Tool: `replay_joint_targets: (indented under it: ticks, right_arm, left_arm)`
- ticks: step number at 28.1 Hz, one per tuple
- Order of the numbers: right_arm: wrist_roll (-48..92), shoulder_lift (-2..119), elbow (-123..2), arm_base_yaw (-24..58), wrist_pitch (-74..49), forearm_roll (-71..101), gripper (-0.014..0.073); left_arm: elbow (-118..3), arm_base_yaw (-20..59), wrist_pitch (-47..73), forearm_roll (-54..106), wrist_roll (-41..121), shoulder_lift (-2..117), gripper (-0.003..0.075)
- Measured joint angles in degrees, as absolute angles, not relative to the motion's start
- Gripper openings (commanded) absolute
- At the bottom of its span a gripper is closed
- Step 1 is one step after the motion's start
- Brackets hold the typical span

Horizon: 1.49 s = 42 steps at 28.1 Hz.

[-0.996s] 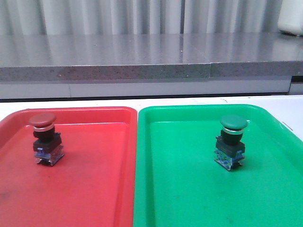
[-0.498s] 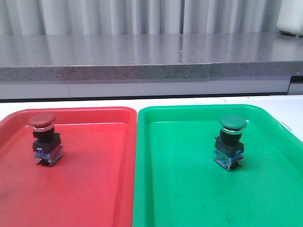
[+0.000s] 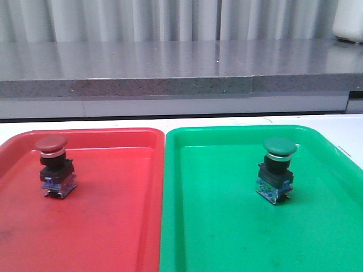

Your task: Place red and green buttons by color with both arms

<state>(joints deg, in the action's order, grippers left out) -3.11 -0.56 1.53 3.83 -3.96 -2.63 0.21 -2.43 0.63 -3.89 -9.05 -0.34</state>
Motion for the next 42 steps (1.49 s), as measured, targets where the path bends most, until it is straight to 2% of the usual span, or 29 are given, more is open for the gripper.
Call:
replay_joint_targets:
  ticks: [6,42]
  right_arm:
    - [-0.8,-0.6,1.5,3.8,-4.6,1.9,-0.0108]
    - [-0.9,-0.6,1.5,3.7,-5.3,2.0,-0.0108]
  left_arm:
    - [0.2,-2.4,0.6,-3.9,-9.1,-0.3,-0.0020]
    - [0.2,-2.4,0.6,-3.9,-9.1,-0.3,-0.0020]
